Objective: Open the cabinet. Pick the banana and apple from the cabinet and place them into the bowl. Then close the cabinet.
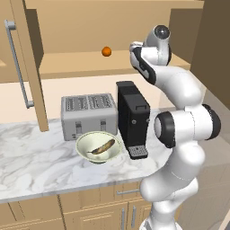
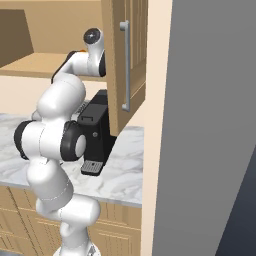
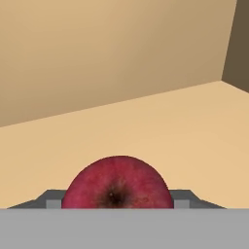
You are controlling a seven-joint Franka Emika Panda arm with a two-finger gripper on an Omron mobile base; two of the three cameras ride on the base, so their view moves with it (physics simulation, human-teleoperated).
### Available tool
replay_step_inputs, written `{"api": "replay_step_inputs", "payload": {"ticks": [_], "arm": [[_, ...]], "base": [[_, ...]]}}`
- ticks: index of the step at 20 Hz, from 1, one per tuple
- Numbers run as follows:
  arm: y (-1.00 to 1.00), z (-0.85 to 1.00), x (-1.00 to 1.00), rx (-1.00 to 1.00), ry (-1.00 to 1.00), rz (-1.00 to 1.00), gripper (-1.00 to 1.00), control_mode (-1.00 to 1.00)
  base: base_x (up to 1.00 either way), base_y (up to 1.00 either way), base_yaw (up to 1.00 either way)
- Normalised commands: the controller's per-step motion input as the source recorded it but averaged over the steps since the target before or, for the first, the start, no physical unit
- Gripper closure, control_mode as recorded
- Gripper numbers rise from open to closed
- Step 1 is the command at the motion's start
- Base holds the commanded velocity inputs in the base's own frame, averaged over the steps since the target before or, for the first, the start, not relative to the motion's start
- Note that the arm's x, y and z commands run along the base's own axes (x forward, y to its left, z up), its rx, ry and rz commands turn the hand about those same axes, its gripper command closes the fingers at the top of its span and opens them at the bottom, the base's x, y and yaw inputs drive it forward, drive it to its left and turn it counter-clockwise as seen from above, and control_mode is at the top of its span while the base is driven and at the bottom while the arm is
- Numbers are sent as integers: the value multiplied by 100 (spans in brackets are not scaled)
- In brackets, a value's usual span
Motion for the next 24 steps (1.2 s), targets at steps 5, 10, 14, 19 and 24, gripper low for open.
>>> {"api": "replay_step_inputs", "payload": {"ticks": [5,10,14,19,24], "arm": [[0,0,0,0,-9,0,100,-100],[0,13,-10,0,-15,0,100,-100],[0,20,-26,0,-11,0,100,-100],[0,34,-42,0,-1,0,100,-100],[0,36,-58,0,0,0,100,-100]], "base": [[0,0,0],[0,0,0],[0,0,0],[0,0,0],[0,0,0]]}}
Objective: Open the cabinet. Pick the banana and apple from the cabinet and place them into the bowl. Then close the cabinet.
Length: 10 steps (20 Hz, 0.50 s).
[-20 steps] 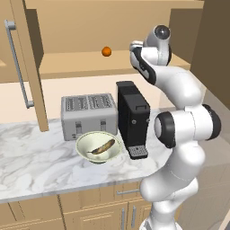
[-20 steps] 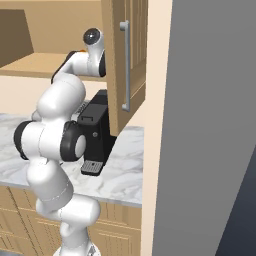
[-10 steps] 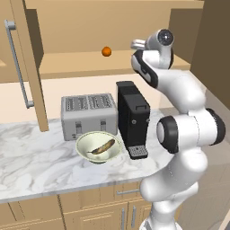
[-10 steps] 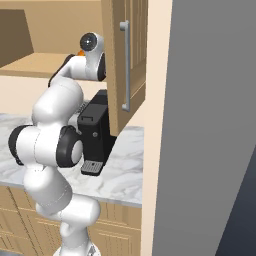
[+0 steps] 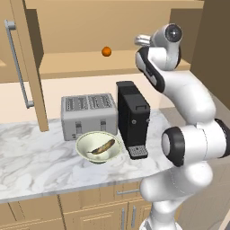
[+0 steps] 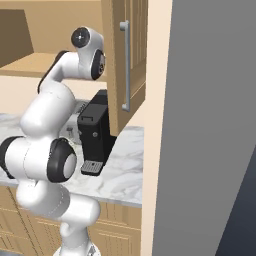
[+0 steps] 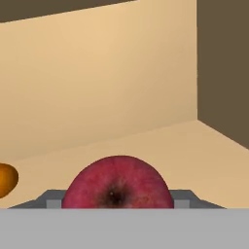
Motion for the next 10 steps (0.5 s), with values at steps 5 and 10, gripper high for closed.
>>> {"api": "replay_step_inputs", "payload": {"ticks": [5,10], "arm": [[0,6,-76,-1,0,0,100,-100],[1,0,-93,-1,0,0,100,-100]], "base": [[0,0,0],[0,0,0]]}}
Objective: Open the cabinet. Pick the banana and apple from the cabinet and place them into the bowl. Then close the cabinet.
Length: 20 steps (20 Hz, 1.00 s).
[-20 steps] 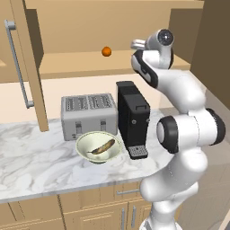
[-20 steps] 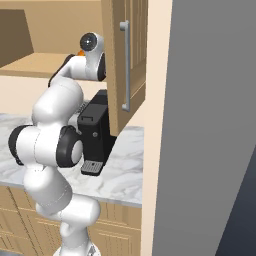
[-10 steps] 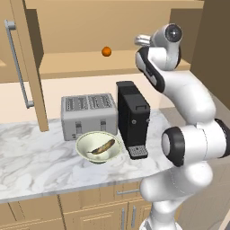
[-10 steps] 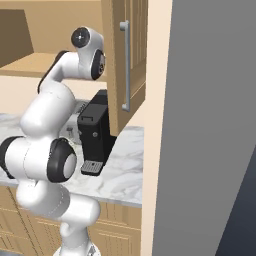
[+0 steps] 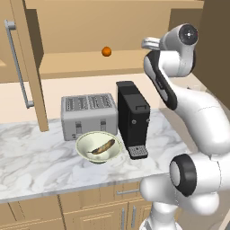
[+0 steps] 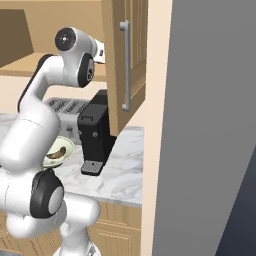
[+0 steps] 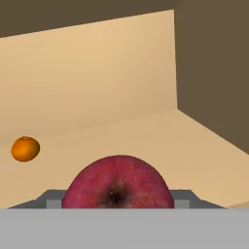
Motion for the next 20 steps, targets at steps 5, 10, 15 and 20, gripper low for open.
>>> {"api": "replay_step_inputs", "payload": {"ticks": [5,10,15,20], "arm": [[11,0,-88,-1,0,0,100,-100],[23,0,-80,-1,6,5,100,-100],[26,0,-69,-2,10,9,100,-100],[30,0,-55,-4,14,13,100,-100]], "base": [[0,0,0],[0,0,0],[0,0,0],[0,0,0]]}}
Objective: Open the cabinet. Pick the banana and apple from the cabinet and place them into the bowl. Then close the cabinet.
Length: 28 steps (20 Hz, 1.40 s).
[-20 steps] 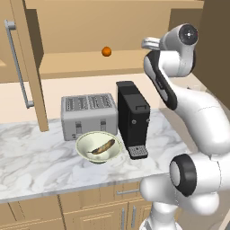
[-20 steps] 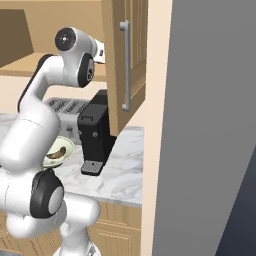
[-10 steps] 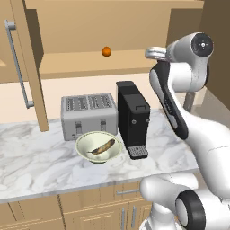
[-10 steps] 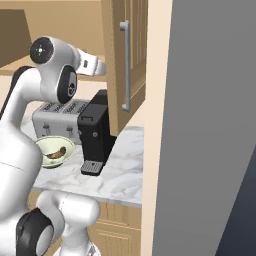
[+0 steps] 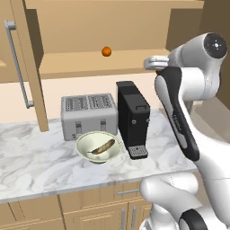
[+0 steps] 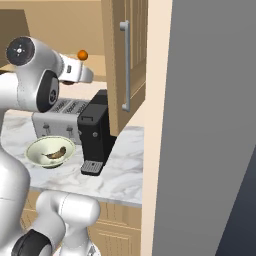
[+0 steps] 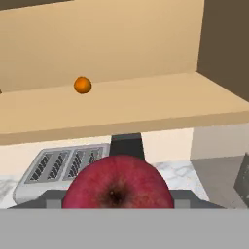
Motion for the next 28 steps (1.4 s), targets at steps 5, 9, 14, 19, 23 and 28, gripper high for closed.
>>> {"api": "replay_step_inputs", "payload": {"ticks": [5,9,14,19,23,28], "arm": [[41,-6,-30,-4,14,12,100,-100],[43,-12,-13,-4,14,9,100,-100],[34,-20,-4,-3,10,8,100,-100],[31,-37,-5,-2,5,7,100,-100],[31,-41,-8,-2,5,8,100,-100],[23,-31,0,0,7,6,100,-100]], "base": [[0,0,0],[0,0,0],[0,0,0],[0,0,0],[0,0,0],[0,0,0]]}}
